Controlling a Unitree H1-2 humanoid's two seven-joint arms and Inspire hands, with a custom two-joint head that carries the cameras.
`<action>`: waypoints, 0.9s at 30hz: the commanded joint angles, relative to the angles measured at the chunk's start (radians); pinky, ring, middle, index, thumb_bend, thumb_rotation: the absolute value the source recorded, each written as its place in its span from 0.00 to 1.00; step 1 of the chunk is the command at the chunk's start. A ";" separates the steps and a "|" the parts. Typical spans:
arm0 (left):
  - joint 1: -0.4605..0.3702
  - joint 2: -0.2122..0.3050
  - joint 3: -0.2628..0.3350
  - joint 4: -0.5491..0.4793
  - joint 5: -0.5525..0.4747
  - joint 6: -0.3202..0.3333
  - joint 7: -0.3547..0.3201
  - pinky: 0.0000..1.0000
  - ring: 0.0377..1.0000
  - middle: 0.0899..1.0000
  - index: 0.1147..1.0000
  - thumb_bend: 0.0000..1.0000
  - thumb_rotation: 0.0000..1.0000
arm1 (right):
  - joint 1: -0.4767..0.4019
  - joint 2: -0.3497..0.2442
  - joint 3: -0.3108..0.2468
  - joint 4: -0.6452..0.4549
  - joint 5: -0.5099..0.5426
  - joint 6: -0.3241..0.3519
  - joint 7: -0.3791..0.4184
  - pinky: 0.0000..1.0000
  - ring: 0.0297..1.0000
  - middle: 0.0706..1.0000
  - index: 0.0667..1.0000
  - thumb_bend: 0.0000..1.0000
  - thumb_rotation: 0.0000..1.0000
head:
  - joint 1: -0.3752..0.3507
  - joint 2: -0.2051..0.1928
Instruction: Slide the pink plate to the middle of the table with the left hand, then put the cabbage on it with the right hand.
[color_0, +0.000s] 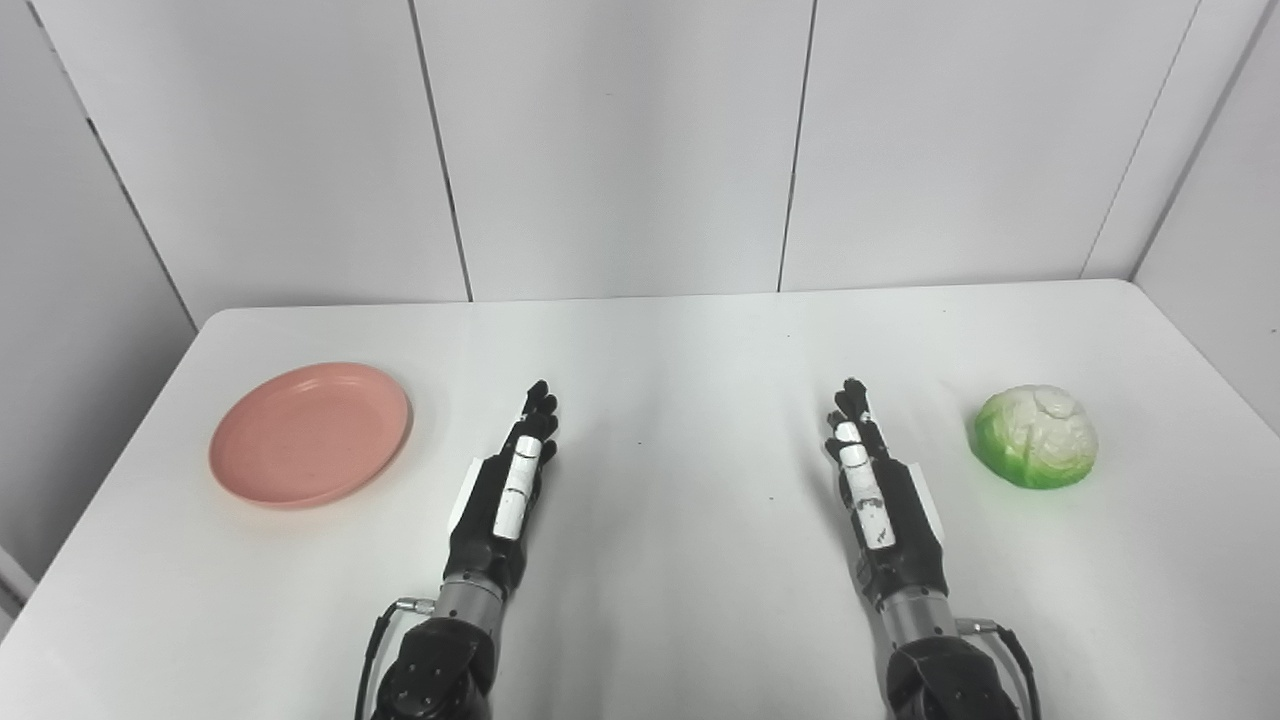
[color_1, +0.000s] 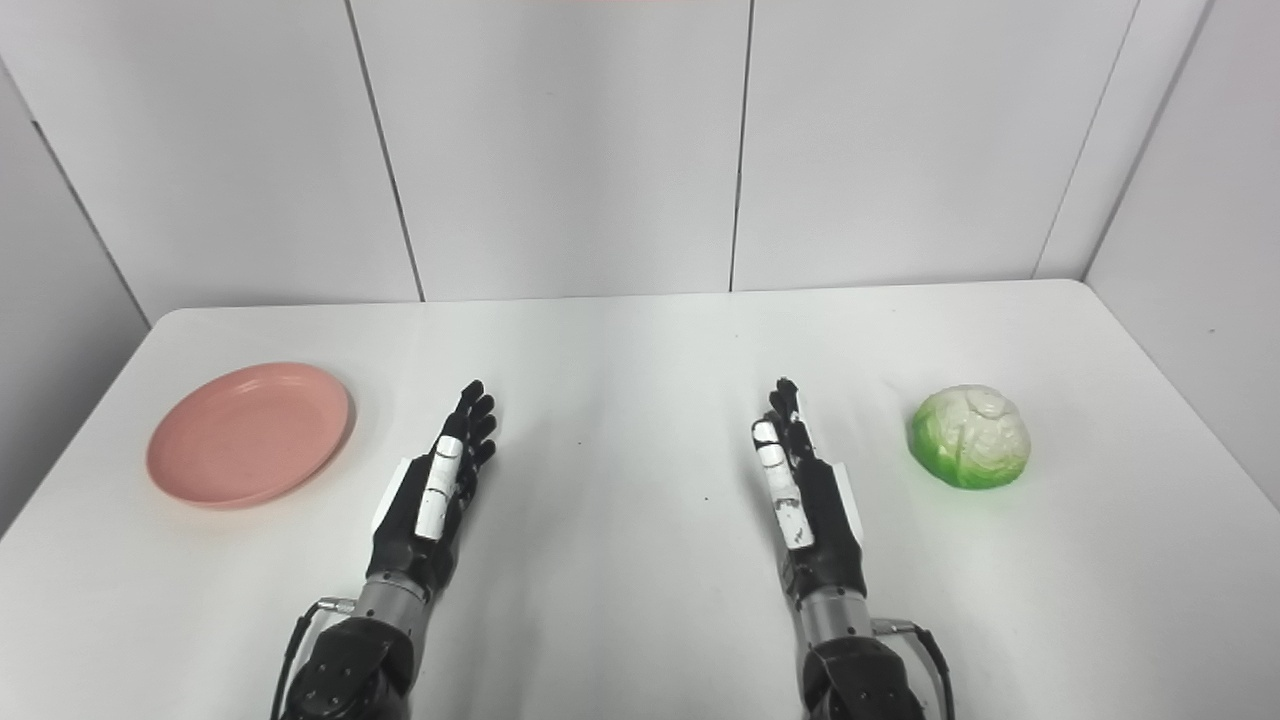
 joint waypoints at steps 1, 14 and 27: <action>-0.007 0.009 -0.006 -0.034 0.027 -0.014 0.013 1.00 1.00 1.00 1.00 0.72 1.00 | -0.017 0.017 0.001 -0.050 -0.010 0.017 -0.015 1.00 1.00 1.00 1.00 0.63 0.92 | -0.004 0.007; 0.065 -0.023 -0.016 -0.194 0.004 0.079 0.006 1.00 1.00 1.00 1.00 0.71 1.00 | 0.012 0.026 0.015 -0.084 -0.015 0.014 -0.012 1.00 1.00 1.00 1.00 0.62 0.91 | 0.008 0.020; 0.076 -0.037 0.001 -0.182 -0.041 0.071 0.004 1.00 1.00 1.00 1.00 0.74 1.00 | 0.025 -0.002 0.024 -0.071 -0.002 0.001 0.026 1.00 1.00 1.00 1.00 0.64 0.89 | 0.114 -0.014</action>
